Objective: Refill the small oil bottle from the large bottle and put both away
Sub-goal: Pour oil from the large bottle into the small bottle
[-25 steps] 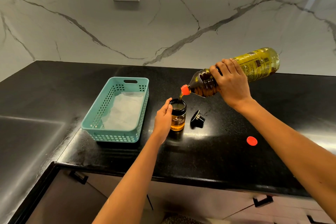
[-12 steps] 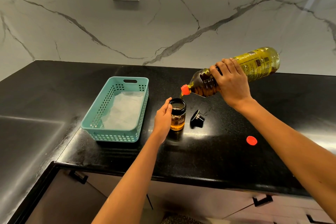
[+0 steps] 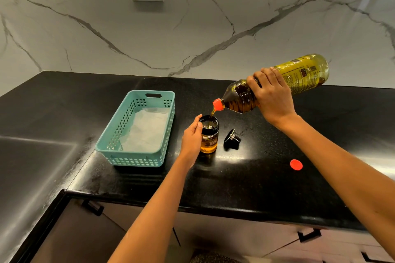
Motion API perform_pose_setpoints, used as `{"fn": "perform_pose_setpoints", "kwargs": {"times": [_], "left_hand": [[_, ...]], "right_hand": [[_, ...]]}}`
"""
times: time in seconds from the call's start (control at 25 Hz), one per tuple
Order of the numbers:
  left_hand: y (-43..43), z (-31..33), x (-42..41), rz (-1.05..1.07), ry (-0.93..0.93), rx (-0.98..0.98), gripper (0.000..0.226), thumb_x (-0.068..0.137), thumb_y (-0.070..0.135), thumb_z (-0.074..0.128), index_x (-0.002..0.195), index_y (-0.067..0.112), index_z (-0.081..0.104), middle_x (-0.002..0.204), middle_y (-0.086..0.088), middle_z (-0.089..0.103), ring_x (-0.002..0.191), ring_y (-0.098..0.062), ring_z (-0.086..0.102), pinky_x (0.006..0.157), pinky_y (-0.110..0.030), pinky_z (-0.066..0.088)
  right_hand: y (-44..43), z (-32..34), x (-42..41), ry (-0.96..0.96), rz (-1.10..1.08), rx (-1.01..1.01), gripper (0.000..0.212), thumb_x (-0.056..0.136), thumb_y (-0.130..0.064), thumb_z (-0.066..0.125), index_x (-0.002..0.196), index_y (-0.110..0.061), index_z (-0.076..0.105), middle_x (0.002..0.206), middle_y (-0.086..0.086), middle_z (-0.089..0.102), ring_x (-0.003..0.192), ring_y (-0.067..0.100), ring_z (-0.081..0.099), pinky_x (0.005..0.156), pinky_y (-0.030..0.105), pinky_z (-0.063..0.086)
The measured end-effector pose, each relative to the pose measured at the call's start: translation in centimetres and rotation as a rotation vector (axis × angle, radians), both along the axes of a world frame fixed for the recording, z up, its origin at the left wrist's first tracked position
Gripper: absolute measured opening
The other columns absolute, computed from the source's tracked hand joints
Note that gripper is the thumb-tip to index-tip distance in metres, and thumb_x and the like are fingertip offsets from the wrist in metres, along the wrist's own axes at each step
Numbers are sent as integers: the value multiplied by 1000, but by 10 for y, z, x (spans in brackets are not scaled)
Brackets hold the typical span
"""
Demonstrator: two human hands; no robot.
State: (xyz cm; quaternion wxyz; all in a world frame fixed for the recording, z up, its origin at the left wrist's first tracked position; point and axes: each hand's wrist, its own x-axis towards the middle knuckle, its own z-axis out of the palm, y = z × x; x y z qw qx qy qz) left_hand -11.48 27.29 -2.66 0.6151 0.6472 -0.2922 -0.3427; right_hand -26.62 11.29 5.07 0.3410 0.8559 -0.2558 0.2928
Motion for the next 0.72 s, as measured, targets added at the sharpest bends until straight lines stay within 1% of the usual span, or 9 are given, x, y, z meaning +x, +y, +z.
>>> {"fn": "perform_pose_setpoints", "kwargs": {"times": [0.08,0.24,0.44,0.72], "left_hand": [[0,1,0,4,-13,7,39,100,16,34,138,15,40,140,-5,46,121,-6,40,99,-19,30],[0,0,0,6,4,12,39,100,16,35,138,16,40,140,-6,47,126,-11,41,101,-21,30],[1,3,-2,4,5,6,39,100,15,35,138,15,40,139,-5,47,116,-4,40,98,-18,30],[3,5,-2,-2,21,8,39,100,16,34,139,16,39,140,-5,46,116,-4,40,99,-19,30]], "right_hand": [[0,0,0,-3,5,-9,50,69,0,69,114,-7,47,107,19,59,105,38,55,102,43,37],[0,-1,0,1,5,-7,51,68,1,69,114,-7,48,108,19,58,106,38,54,103,43,36],[0,-1,1,3,5,-3,52,68,0,70,114,-7,47,108,19,58,106,38,54,103,44,37],[0,1,0,2,6,7,53,68,0,71,115,-6,48,109,20,58,106,39,54,103,44,36]]}}
